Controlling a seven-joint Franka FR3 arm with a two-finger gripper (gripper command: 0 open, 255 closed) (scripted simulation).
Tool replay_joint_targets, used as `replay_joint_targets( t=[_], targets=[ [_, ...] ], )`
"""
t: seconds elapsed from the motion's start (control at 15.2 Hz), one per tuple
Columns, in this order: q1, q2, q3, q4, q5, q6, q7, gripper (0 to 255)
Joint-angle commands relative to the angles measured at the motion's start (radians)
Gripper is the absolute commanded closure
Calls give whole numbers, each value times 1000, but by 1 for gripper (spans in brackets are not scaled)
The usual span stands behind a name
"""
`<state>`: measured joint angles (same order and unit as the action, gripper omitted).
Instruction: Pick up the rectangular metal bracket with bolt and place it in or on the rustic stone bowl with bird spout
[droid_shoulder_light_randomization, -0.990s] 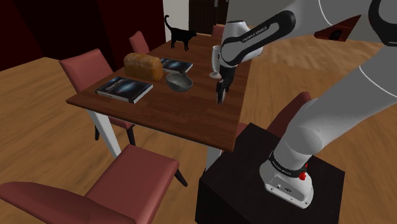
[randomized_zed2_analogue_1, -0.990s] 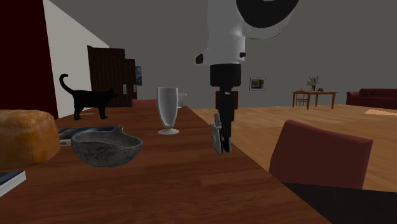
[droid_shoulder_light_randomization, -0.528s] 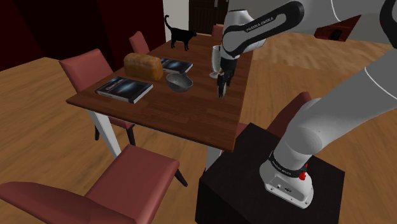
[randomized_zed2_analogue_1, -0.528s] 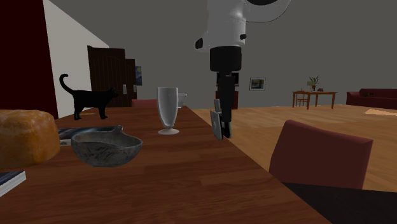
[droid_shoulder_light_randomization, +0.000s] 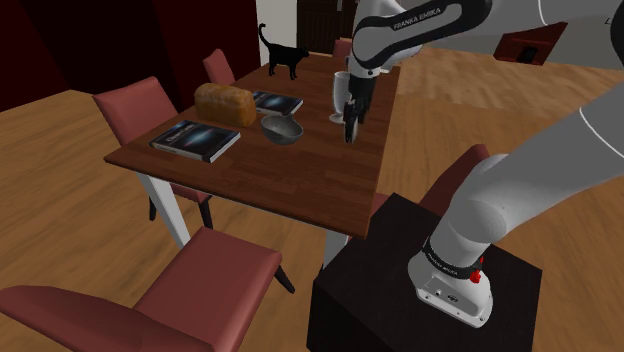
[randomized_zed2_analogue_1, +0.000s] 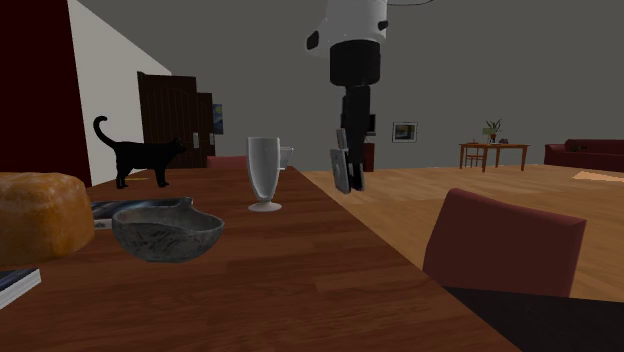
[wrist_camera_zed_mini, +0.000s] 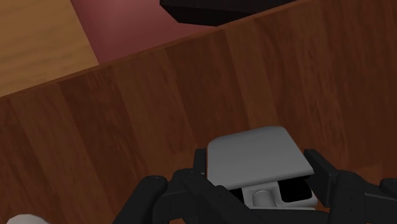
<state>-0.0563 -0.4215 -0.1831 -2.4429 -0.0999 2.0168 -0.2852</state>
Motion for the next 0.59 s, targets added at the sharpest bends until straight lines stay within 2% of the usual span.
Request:
replay_joint_targets(
  t=[0.0,0.33,0.53],
  targets=[
    [1,-11,3,19,1,-31,1,255],
    [1,-25,7,65,3,-90,1,255],
    [19,97,10,173,25,-78,6,255]
  ],
)
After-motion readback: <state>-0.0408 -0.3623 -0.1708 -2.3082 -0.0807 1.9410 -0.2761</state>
